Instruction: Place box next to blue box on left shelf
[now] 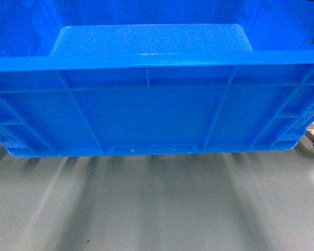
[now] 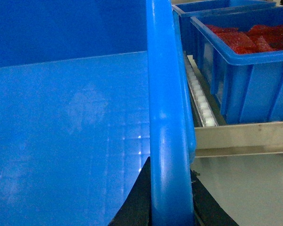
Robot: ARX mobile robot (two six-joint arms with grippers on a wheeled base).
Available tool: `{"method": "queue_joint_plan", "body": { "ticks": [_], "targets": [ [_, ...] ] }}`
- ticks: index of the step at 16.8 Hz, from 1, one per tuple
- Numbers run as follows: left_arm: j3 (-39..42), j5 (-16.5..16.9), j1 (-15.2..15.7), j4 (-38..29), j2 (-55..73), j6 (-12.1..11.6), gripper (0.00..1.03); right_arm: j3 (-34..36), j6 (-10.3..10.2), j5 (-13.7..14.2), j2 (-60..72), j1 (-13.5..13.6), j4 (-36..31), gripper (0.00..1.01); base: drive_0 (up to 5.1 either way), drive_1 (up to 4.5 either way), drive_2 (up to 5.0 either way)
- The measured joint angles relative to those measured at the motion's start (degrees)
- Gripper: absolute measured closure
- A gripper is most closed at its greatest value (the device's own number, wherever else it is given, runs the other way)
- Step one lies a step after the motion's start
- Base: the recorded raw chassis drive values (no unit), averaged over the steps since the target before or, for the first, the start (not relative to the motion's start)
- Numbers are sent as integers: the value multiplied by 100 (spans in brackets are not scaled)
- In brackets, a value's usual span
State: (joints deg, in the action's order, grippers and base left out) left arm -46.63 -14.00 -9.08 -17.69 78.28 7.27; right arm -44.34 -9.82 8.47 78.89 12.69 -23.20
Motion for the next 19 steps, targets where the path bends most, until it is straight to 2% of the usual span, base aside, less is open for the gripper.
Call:
{"method": "queue_joint_plan", "body": {
  "ticks": [10,19],
  "targets": [
    [0,0,0,-13,0,-2,85,0,0,0,0,0,2,94,0,423,-423],
    [-4,0,0,-15,11,-2,85,0,-2,-9,13,0,0,94,0,0,0]
  ]
}}
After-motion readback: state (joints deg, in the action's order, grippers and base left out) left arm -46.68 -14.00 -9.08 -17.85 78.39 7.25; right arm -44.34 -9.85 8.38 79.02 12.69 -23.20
